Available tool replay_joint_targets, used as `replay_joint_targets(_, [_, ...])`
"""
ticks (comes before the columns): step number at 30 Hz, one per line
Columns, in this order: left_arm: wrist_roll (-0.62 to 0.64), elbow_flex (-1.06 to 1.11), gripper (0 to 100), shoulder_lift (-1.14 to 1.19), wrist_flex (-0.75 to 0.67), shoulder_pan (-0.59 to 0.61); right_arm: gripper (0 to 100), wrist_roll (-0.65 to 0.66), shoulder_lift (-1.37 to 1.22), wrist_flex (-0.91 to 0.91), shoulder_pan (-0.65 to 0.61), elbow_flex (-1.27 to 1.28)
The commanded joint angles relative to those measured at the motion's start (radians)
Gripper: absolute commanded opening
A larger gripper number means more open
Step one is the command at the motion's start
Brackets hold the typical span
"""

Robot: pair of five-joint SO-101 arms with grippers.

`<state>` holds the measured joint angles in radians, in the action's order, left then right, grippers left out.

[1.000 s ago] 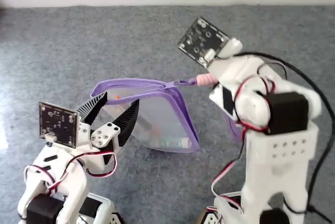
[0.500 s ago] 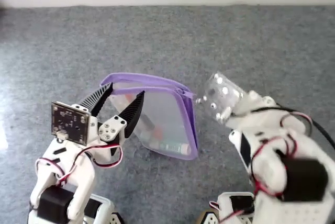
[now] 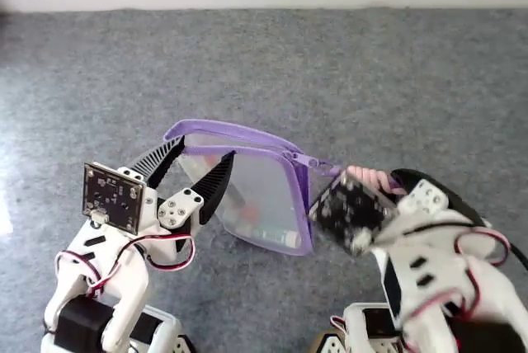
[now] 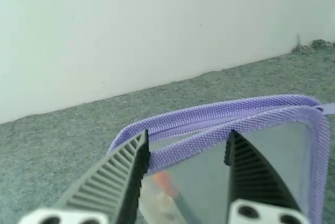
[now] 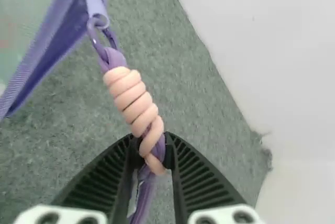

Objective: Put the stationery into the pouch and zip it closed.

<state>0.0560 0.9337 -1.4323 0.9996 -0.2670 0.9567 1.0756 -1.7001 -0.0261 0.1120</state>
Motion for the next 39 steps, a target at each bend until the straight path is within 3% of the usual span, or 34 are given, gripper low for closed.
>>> replay_joint_targets(1, [-0.002, -0.064, 23, 0.008, 0.04, 0.025, 0.9, 0.011, 0.002, 0.051, 0.053, 0.041])
replay_joint_targets(12, [-0.008, -0.259, 30, 0.008, 0.198, 0.028, 0.9, 0.009, 0.002, 0.053, -0.008, 0.078])
replay_joint_targets(16, [-0.003, -0.257, 30, 0.008, 0.296, 0.02, 0.9, 0.009, 0.002, 0.048, -0.008, 0.072])
replay_joint_targets(20, [-0.003, -0.191, 30, 0.008, 0.304, 0.028, 0.9, 0.012, 0.013, 0.047, -0.01, 0.069])
replay_joint_targets(23, [0.011, -0.116, 30, 0.008, 0.226, 0.029, 0.9, 0.014, 0.007, 0.039, -0.01, 0.038])
replay_joint_targets(32, [0.028, 0.179, 28, 0.017, -0.226, 0.049, 0.9, 0.044, 0.013, -0.008, -0.022, -0.017])
replay_joint_targets(36, [0.026, 0.263, 20, 0.017, -0.393, 0.046, 0.9, 0.098, 0.005, -0.033, -0.162, -0.101])
replay_joint_targets(39, [0.026, 0.262, 16, 0.017, -0.411, 0.011, 0.9, 0.117, 0.002, -0.007, -0.24, -0.118])
